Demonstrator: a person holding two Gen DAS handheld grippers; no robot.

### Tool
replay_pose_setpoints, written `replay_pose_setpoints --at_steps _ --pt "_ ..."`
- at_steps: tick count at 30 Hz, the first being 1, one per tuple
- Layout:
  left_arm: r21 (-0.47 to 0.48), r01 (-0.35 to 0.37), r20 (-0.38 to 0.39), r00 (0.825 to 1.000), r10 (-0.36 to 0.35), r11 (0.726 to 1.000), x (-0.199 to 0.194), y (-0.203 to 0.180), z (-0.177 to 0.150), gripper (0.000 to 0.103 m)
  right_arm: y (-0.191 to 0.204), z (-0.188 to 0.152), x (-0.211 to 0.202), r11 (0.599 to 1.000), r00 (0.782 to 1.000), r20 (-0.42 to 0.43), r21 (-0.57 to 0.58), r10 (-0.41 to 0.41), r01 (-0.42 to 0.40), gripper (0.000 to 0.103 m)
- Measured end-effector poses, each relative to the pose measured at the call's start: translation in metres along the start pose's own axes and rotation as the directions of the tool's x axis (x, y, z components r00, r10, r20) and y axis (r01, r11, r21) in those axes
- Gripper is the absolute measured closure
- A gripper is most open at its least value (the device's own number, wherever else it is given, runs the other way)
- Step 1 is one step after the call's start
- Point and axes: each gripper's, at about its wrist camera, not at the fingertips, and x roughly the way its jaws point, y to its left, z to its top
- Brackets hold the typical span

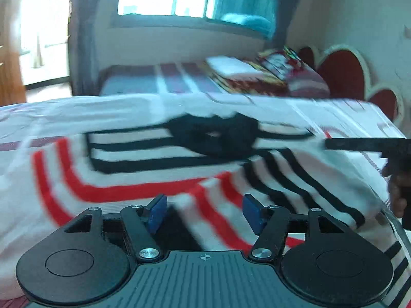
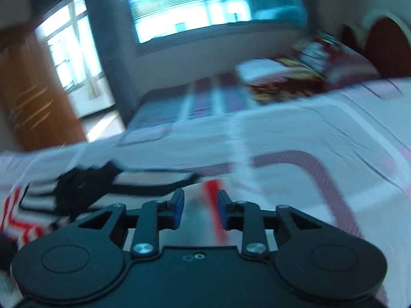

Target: Fold small clothes

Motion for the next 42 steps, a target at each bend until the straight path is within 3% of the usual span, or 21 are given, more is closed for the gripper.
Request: replay_pose_setpoints --at_steps 2,4,6,8,11,12,15,16,17,19,20,22,25,28,30,31,33,35,38,41,42 --pt "0.029 -0.028 -0.058 0.998 0.03 0.999 0.018 -0.008 -0.006 0.039 0.022 -0.008 0.012 0.993 0.998 -0.054 -0.118 0.011 -0.017 0.087" --pt "0.057 -0.04 -0.047 0.998 0.043 0.998 0.016 -0.011 -0.007 0.039 0.032 -0.017 0.019 0.98 0.997 -0.043 -0.191 -0.063 0.054 0.09" --pt "0.047 -0.065 0.003 0.998 0.065 0.997 -0.002 -0.013 -0.002 0.039 0.031 -0.012 0.013 0.987 0.996 -0.043 -0.139 -0.081 0.074 0.09" --pt "0.015 -0.036 0.043 0.998 0.035 0.999 -0.011 -0.011 0.0 0.039 0.038 -0.01 -0.005 0.99 0.999 0.025 -0.134 -0.038 0.041 0.081" --pt "0.016 -0.028 -0.076 0.997 0.029 0.999 0.013 -0.009 -0.008 0.037 0.054 -0.018 -0.004 0.979 0.999 -0.004 -0.203 0.035 -0.035 0.083" --pt "0.061 -0.032 -0.039 0.999 0.034 0.998 0.012 -0.012 -0.013 0.034 0.058 -0.024 0.01 0.974 0.997 -0.077 -0.226 -0.001 -0.016 0.083" --pt "0.057 -0.037 -0.038 0.998 0.04 0.998 -0.004 -0.012 -0.012 0.033 0.058 -0.024 0.008 0.984 0.996 -0.089 -0.179 -0.005 -0.011 0.081" --pt "0.042 -0.028 0.003 1.0 0.028 0.999 -0.017 -0.009 -0.016 0.031 0.056 -0.021 -0.001 0.989 0.997 -0.071 -0.147 0.015 -0.025 0.082" --pt "0.038 -0.019 0.031 0.999 0.018 0.999 -0.026 -0.006 -0.021 0.019 0.056 -0.021 -0.015 0.99 0.999 -0.017 -0.134 0.027 -0.029 0.082" --pt "0.052 -0.041 -0.038 0.998 0.043 0.998 -0.023 0.0 -0.034 0.017 0.058 -0.027 -0.033 0.992 0.998 0.033 -0.113 0.059 -0.055 0.079" --pt "0.051 -0.031 -0.034 0.999 0.033 0.998 -0.022 0.004 -0.04 0.017 0.061 -0.034 -0.033 0.99 0.997 0.002 -0.122 0.076 -0.075 0.08" --pt "0.036 -0.035 -0.027 0.999 0.036 0.999 -0.028 0.008 -0.04 0.017 0.072 -0.052 -0.017 0.982 0.992 -0.124 -0.183 0.03 -0.053 0.079" --pt "-0.016 -0.074 0.05 0.996 0.074 0.997 -0.064 0.024 -0.047 0.017 0.077 -0.054 -0.034 0.985 0.996 -0.078 -0.165 0.032 -0.045 0.078" --pt "-0.154 -0.134 0.074 0.986 0.147 0.979 -0.099 0.069 -0.069 0.017 0.07 -0.054 -0.061 0.995 0.999 -0.005 -0.09 0.045 -0.045 0.07" --pt "-0.29 -0.183 0.06 0.976 0.209 0.939 -0.12 0.113 -0.091 0.018 0.059 -0.056 -0.071 0.998 0.999 0.007 -0.043 0.043 -0.043 0.07" --pt "-0.364 -0.21 0.047 0.969 0.244 0.907 -0.131 0.136 -0.103 0.018 0.052 -0.056 -0.074 0.999 0.999 0.009 -0.018 0.043 -0.043 0.07" --pt "-0.506 -0.27 0.008 0.948 0.317 0.819 -0.151 0.18 -0.127 0.032 0.043 -0.061 -0.083 0.999 1.0 0.008 0.028 0.025 -0.025 0.07" --pt "-0.658 -0.223 0.036 0.945 0.326 0.719 -0.17 0.225 -0.149 0.046 0.04 -0.064 -0.092 0.997 1.0 0.006 0.078 0.015 -0.016 0.068" --pt "-0.802 -0.157 0.073 0.932 0.356 0.577 -0.183 0.274 -0.166 0.047 0.036 -0.068 -0.102 0.99 1.0 -0.006 0.137 0.012 -0.011 0.068" --pt "-0.88 -0.035 0.146 0.929 0.34 0.474 -0.18 0.308 -0.179 0.047 0.036 -0.069 -0.106 0.985 1.0 -0.007 0.169 0.017 -0.016 0.068" --pt "-0.891 -0.015 0.158 0.927 0.341 0.454 -0.179 0.315 -0.181 0.047 0.037 -0.068 -0.107 0.985 1.0 -0.006 0.173 0.019 -0.017 0.068"
